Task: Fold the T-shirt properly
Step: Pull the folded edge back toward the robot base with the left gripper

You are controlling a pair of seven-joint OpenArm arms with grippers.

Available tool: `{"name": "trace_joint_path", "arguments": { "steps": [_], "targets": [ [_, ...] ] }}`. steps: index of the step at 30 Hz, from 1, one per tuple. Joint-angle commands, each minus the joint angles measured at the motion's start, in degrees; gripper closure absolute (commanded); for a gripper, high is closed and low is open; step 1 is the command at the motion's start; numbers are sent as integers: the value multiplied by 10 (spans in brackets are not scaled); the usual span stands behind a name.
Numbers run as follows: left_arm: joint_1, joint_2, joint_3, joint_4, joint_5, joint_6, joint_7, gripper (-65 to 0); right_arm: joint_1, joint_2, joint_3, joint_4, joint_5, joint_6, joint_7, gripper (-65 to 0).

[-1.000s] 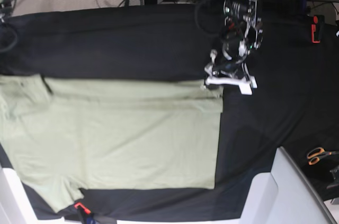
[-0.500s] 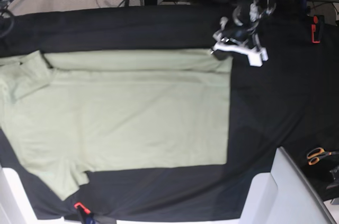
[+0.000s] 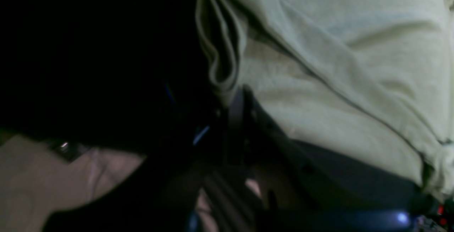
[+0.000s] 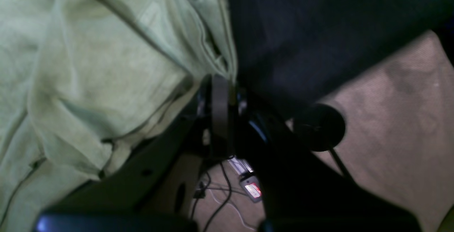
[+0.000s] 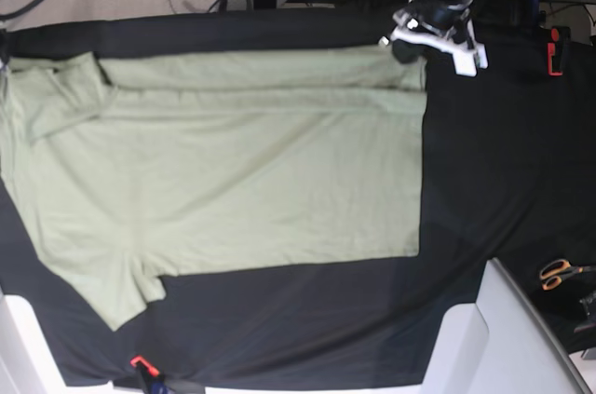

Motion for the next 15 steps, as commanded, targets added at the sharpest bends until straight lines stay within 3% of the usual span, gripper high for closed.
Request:
{"name": "trace_joint_path", "arguments": {
  "steps": [1,7,15],
  "targets": [
    [7,-9,-3,10,-3,-3,-8,0,-2,10,3,15,6,1,9,0],
    [28,-35,-3,10,-3,-3,-9,0,-29,10,3,15,7,3,9,0],
    [25,-38,-3,3,-3,-3,-9,0,-37,1,3,13,7,3,9,0]
  ]
}}
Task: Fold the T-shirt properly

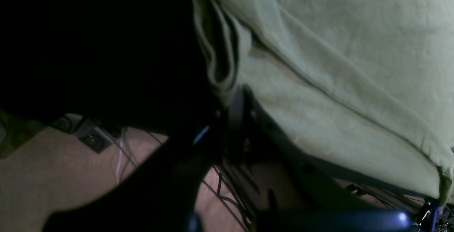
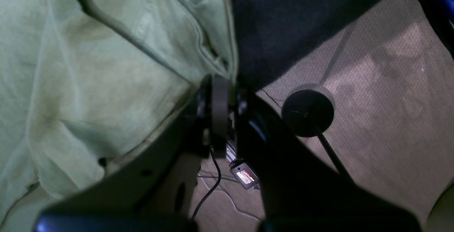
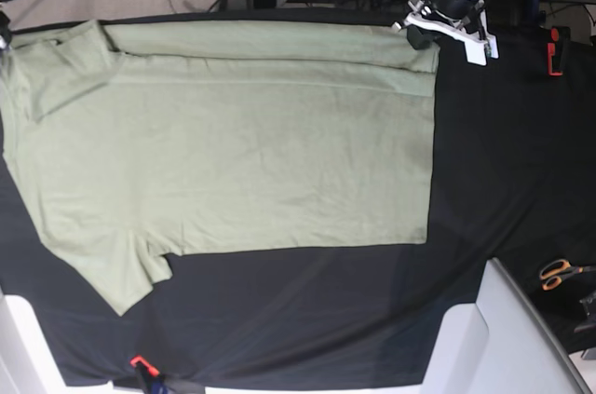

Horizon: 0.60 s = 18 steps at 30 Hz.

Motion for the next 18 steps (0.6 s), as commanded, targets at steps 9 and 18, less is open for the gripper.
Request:
{"name": "trace_joint_path", "arguments": {
  "steps": [9,18],
  "targets": [
    [6,-4,-3,9,-3,-1,-10,-183,-3,2,4,10,5,2,9,-123],
    [13,-9,-30,13,-3,-1,-10,-650,-4,6,48,19,4,3,9,-323]
  ]
}}
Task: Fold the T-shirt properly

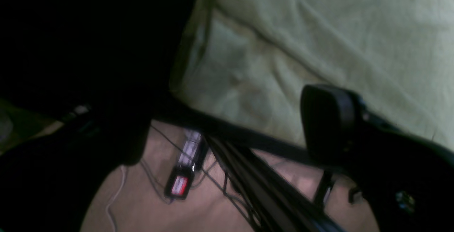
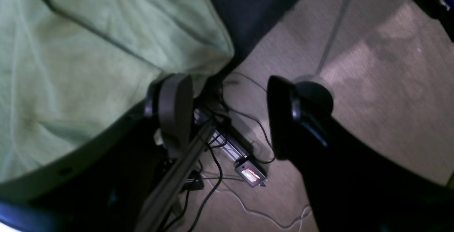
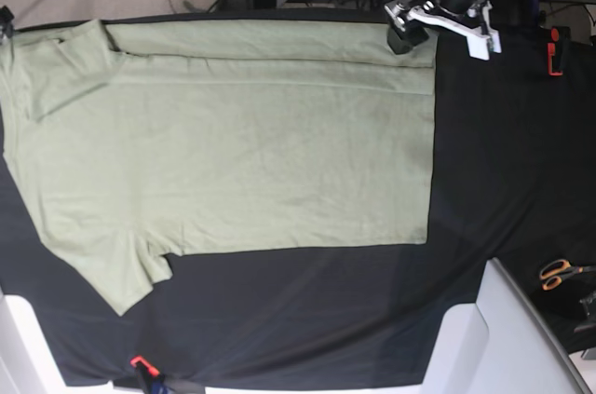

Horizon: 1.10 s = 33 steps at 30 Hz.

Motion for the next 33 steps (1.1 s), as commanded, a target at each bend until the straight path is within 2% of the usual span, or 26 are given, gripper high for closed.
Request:
{"name": "trace_joint_path", "arguments": {
  "steps": [1,4,8,9,10,12,14,15,16,17,20,23,27,29,31,33],
  "targets": [
    [5,-6,-21,11,-4,-3,-10,-650,-3,14,1,30,9,4,11,-323],
    [5,-7,-84,11,-4,-3,-10,-650,-25,9,-12,100,9,17,10,-323],
    [5,-8,-157,11,-4,-5,-7,-650,-57,0,-88,177,9,100,10,-320],
    [6,-7,-175,11,-4,-5,-7,-648,-64,-1,-113,189,9,100,10,-320],
    [6,-6,-189,11,-4,-5,-6,-614,-74,-2,-137,195,9,100,9,-311],
    [12,-6,-205,11,-4,-5,-6,-472,-89,-3,-180,195,9,100,9,-222],
    [11,-6,-207,10,-4,-5,-6,-242,-98,-9,-215,195,9,100,9,-57],
    [10,-6,-208,10,-4,-5,-6,-105,-99,-21,-226,194,9,100,9,0],
    [10,-6,-207,9,-4,-5,-6,0,-100,-30,-230,194,9,100,9,0],
    [10,-6,-206,9,-4,-5,-6,0,-100,-36,-233,194,7,100,9,-26],
    [10,-6,-199,10,-4,-5,-6,0,-101,-46,-233,194,6,100,-5,0],
    [12,-6,-186,10,-4,-5,-6,0,-101,-47,-229,195,6,100,-42,-3],
    [11,-6,-186,9,-4,-5,-6,0,-108,-49,-214,195,8,100,-49,-14],
    [9,-6,-186,7,-4,-5,-6,0,-108,-60,-203,195,9,100,-49,-77],
    [9,-6,-186,5,-4,-5,-6,0,-108,-71,-191,197,9,100,-49,-209],
    [9,-6,-186,5,-4,-5,-6,0,-106,-75,-193,195,9,100,-49,-300]
  ]
}}
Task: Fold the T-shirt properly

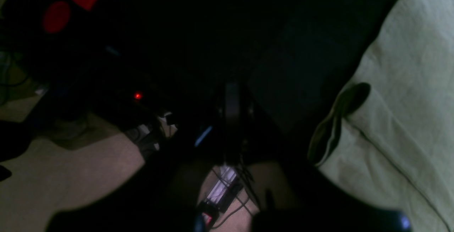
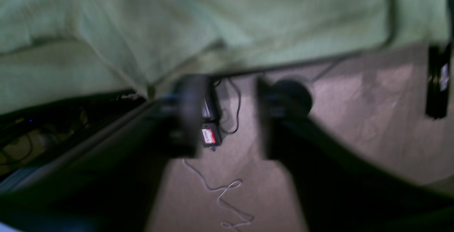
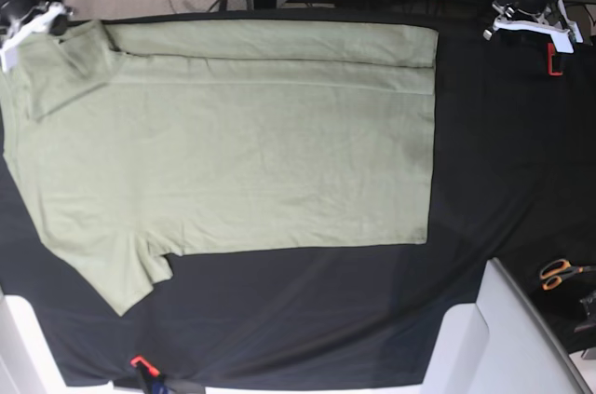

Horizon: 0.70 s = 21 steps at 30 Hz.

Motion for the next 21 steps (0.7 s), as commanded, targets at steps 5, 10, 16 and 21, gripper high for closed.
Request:
{"name": "trace_joint_path", "arguments": {
  "steps": [5,10,16,21],
  "targets": [
    [5,-6,-4,6,-5,-1,-9,0,7,4,0,4,10,3,9,-269],
    [5,-6,-4,6,-5,-1,-9,0,5,4,-19,9,10,3,-20,-141],
    [4,-6,-4,6,-5,-1,-9,0,-16,2,-90,35,10,3,-79,-6],
    [4,-6,-4,5,-5,-1,-9,0,-24,-13,-130,60,10,3,-92,-2]
  ]
}}
